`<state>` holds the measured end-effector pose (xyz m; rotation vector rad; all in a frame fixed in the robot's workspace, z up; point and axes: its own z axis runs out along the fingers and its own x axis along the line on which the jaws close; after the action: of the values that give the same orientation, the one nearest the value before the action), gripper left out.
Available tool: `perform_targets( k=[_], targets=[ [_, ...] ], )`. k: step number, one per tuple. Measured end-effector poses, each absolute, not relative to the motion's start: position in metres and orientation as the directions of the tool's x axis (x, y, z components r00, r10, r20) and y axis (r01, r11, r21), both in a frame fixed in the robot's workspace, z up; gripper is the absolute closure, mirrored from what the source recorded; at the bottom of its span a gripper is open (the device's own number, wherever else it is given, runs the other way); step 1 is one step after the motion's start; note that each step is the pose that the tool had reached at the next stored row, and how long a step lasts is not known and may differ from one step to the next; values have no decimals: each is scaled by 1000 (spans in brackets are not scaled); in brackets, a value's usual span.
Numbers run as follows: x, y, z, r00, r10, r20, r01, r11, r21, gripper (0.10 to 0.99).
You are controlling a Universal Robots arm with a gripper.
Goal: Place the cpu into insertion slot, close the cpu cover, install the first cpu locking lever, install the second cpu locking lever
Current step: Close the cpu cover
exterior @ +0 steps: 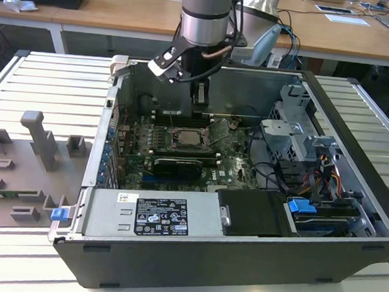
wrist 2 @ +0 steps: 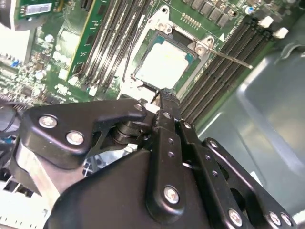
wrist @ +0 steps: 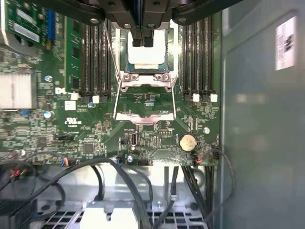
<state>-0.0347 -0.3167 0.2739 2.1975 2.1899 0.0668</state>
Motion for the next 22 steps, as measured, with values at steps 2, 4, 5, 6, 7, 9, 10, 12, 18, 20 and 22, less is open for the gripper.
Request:
perform_targets(
  k=[2, 4, 5, 6, 7, 9, 10, 12, 18, 20, 22],
  targets=[
    [-31, -317, 274, 3, 1000, 3, 998, -4, 58, 980],
    [-25, -316, 274, 4, 1000, 3, 998, -4, 57, 980],
    [-21, -316, 274, 3, 1000, 3, 998, -4, 57, 980],
    [-17, -317, 273, 3, 1000, 3, 998, -4, 57, 980],
    [-15, -316, 271, 3, 1000, 3, 998, -4, 56, 980],
    [-13, -316, 269, 3, 1000, 3, 998, -4, 55, 980],
    [-13, -316, 269, 3, 1000, 3, 998, -3, 55, 980],
    [-11, -316, 268, 3, 1000, 3, 998, -4, 55, 980],
    [10, -316, 261, 3, 1000, 3, 998, -3, 55, 980],
    [19, -316, 260, 3, 1000, 2, 999, -3, 54, 980],
    [33, -315, 260, 3, 1000, 2, 999, -4, 52, 980]
  ],
)
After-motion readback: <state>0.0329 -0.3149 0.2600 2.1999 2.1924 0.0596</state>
